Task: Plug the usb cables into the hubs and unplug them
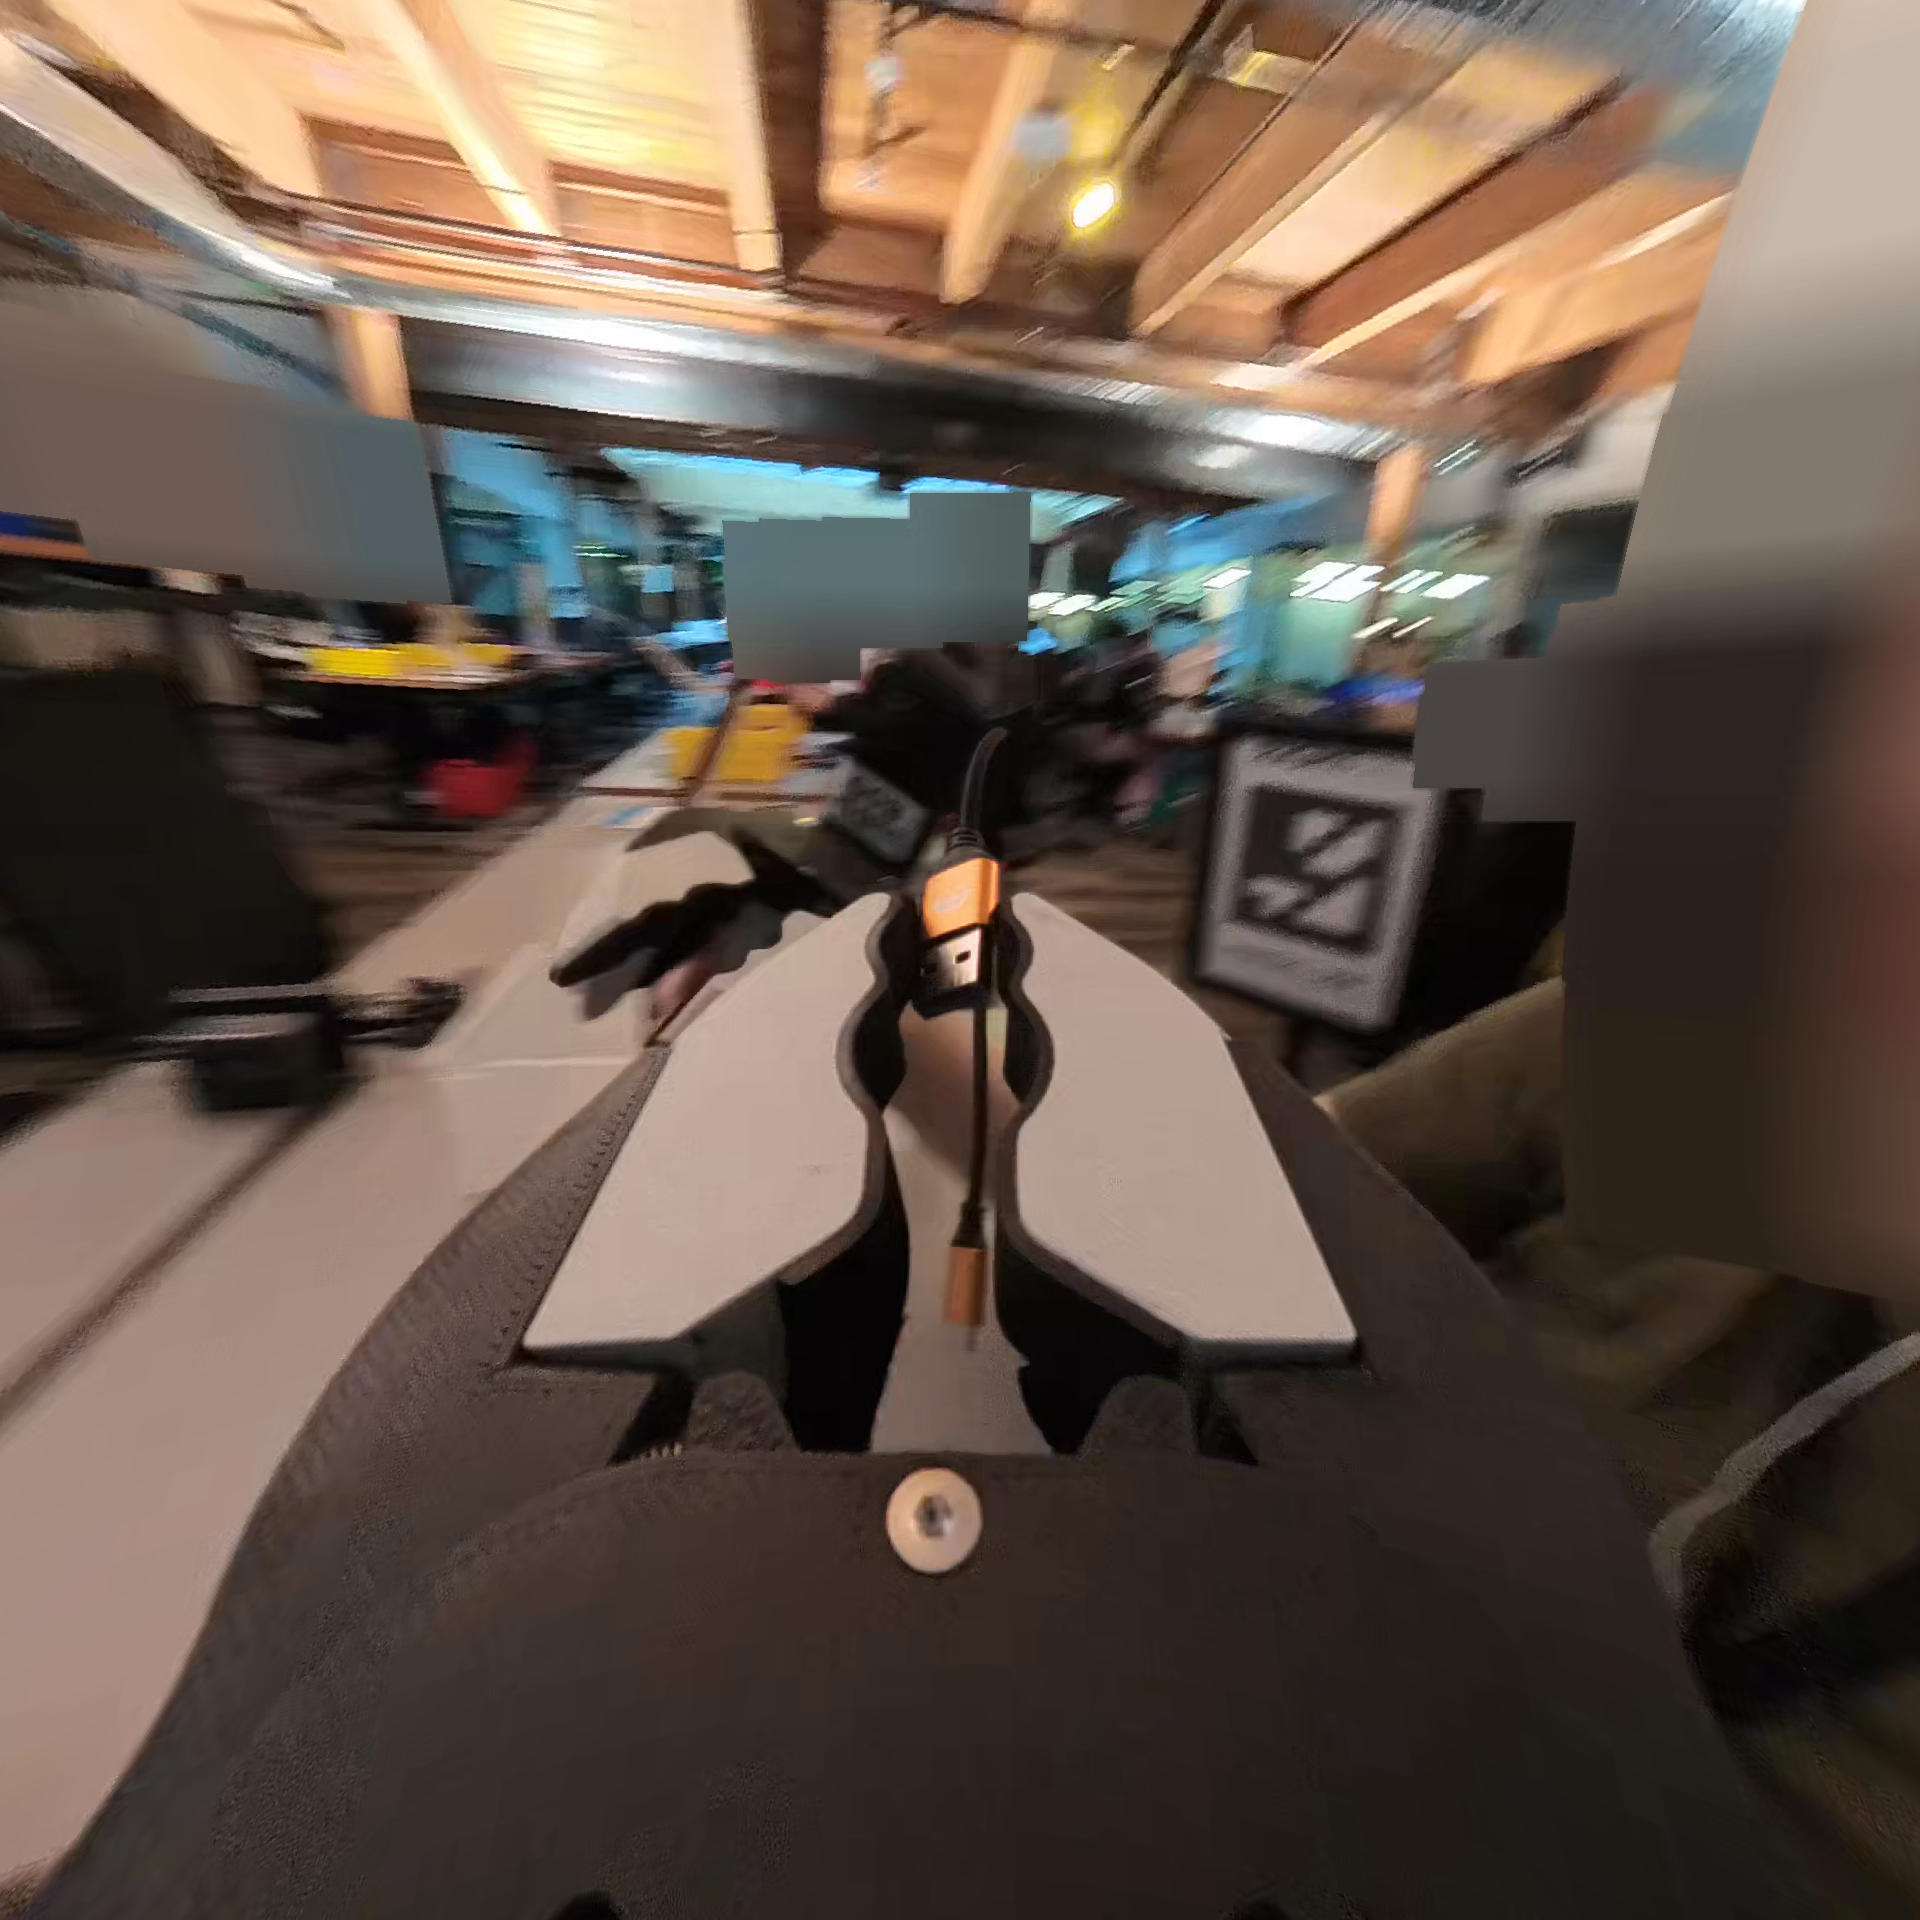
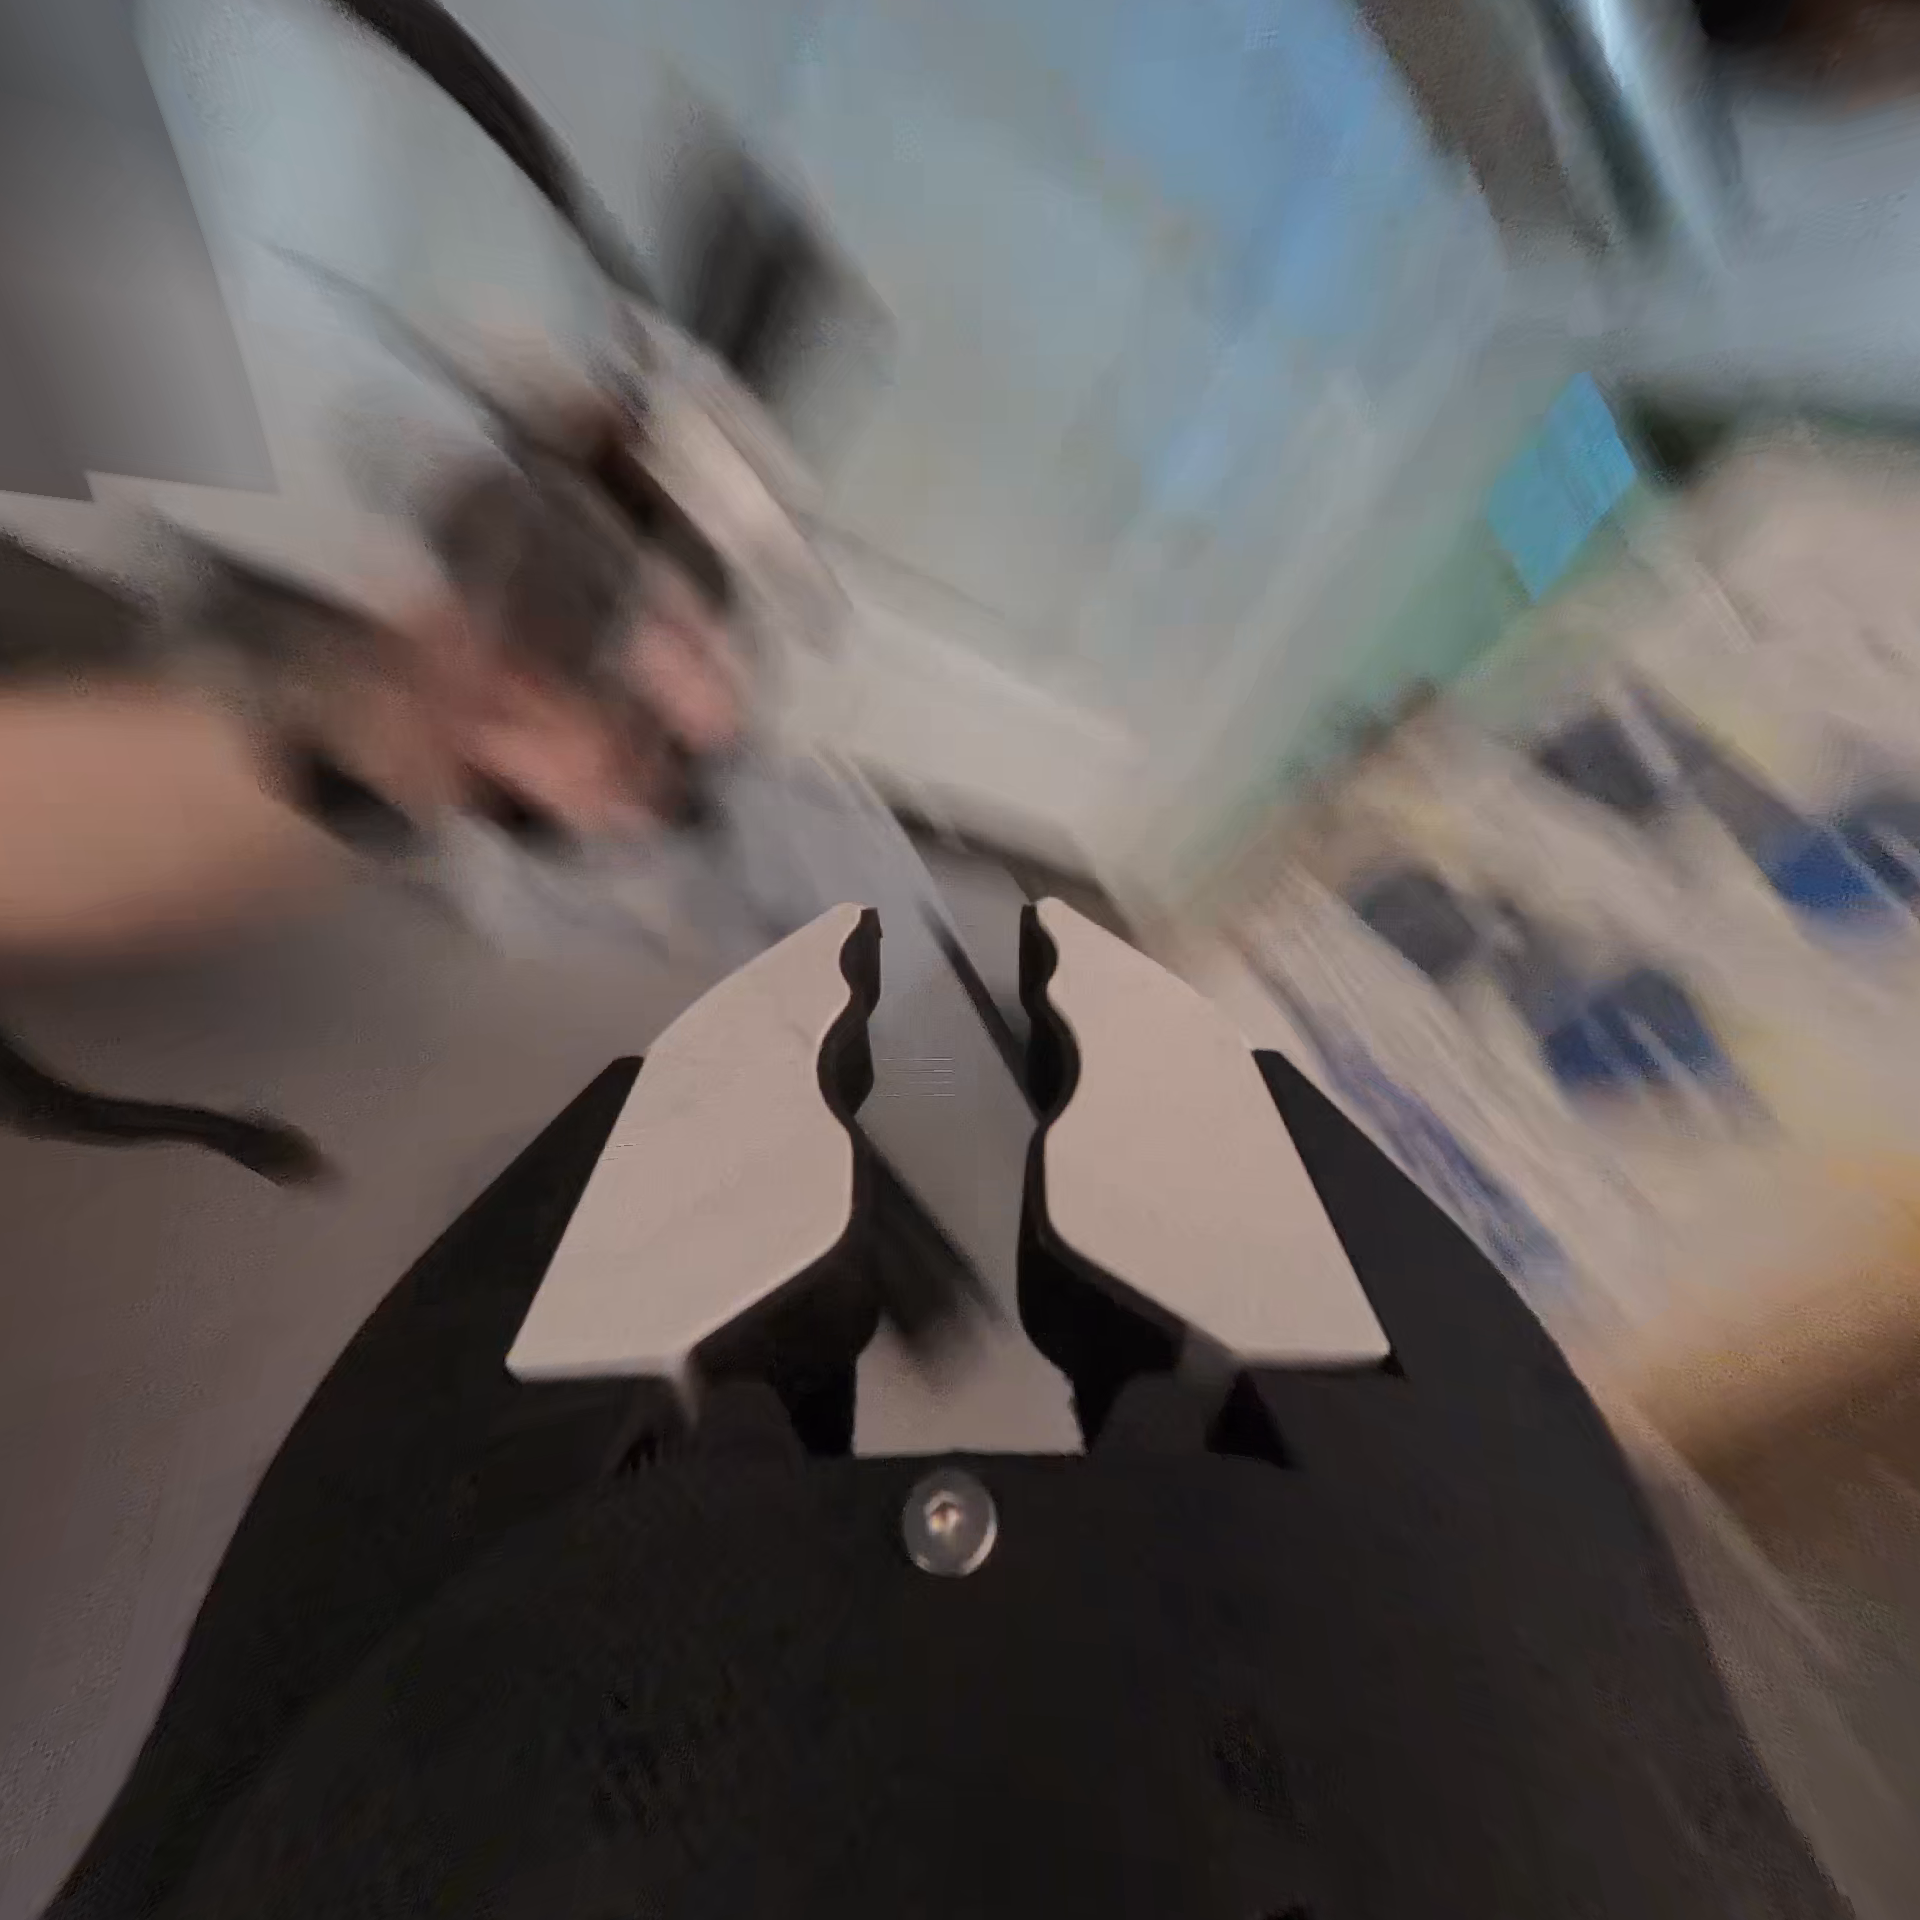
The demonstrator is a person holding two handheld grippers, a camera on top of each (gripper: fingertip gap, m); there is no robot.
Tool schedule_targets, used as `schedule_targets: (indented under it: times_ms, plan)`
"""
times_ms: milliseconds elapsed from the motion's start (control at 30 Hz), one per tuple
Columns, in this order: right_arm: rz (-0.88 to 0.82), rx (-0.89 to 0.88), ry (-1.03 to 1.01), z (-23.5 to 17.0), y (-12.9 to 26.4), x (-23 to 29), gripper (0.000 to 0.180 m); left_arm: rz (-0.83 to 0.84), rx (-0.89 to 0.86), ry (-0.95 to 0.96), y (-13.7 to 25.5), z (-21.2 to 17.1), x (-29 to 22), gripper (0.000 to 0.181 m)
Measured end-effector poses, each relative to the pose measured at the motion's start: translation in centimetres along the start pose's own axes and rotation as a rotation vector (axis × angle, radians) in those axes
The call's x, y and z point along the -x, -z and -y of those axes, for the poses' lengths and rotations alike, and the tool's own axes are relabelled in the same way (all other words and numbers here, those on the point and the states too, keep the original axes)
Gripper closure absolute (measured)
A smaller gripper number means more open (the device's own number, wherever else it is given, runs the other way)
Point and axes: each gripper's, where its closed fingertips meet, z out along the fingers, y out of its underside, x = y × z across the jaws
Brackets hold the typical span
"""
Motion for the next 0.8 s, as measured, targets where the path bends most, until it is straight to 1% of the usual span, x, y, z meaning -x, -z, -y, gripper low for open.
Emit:
schedule_targets:
  times_ms: [33,67,100,133,200,233,267,333,367,433,500,567,600,667,733,800]
  plan:
    - [-0.115,0.124,0.006,-2.1,0.6,-2.2,0.154,0.089,0.03,-0.08,0.6,0.1,0.8,0.168]
    - [-0.195,0.193,0.005,-3.3,1.5,-3.9,0.154,0.171,0.061,-0.147,1.2,0.2,1.6,0.168]
    - [-0.233,0.215,-0.017,-3.5,2.3,-4.8,0.154,0.234,0.087,-0.202,1.9,0.3,2.1,0.168]
    - [-0.242,0.199,-0.052,-3.0,2.9,-5.1,0.154,0.283,0.106,-0.242,2.5,0.4,2.6,0.167]
    - [-0.266,0.12,-0.121,-0.3,3.9,-5.4,0.154,0.347,0.129,-0.282,3.4,0.6,3.2,0.168]
    - [-0.242,0.059,-0.154,1.5,4.1,-4.8,0.156,0.367,0.14,-0.293,3.7,0.6,3.4,0.168]
    - [-0.162,-0.018,-0.187,3.5,4.0,-3.4,0.16,0.396,0.158,-0.31,4.0,0.5,3.8,0.168]
    - [0.056,-0.138,-0.285,6.9,3.2,0.5,0.164,0.425,0.187,-0.352,4.3,0.4,4.0,0.167]
    - [0.17,-0.16,-0.345,7.9,2.6,2.5,0.163,0.432,0.19,-0.362,4.3,0.4,3.9,0.167]
    - [0.399,-0.124,-0.452,8.1,0.9,6.5,0.161,0.429,0.182,-0.369,4.1,0.5,3.7,0.167]
    - [0.516,-0.057,-0.562,6.9,-1.4,9.0,0.15,0.423,0.185,-0.394,3.8,0.6,3.2,0.168]
    - [0.492,-0.032,-0.688,5.5,-4.2,9.1,0.133,0.409,0.214,-0.437,3.5,0.3,2.6,0.168]
    - [0.468,-0.039,-0.73,5.0,-5.2,8.7,0.129,0.404,0.232,-0.454,3.3,0.2,2.4,0.168]
    - [0.415,-0.141,-0.778,5.2,-5.9,7.4,0.13,0.394,0.26,-0.479,3.0,-0.1,1.9,0.168]
    - [0.37,-0.245,-0.768,5.7,-5.6,6.2,0.133,0.38,0.286,-0.499,2.8,-0.4,1.5,0.168]
    - [0.405,-0.27,-0.714,6.3,-4.9,6.5,0.141,0.358,0.328,-0.511,2.6,-1.1,1.2,0.168]
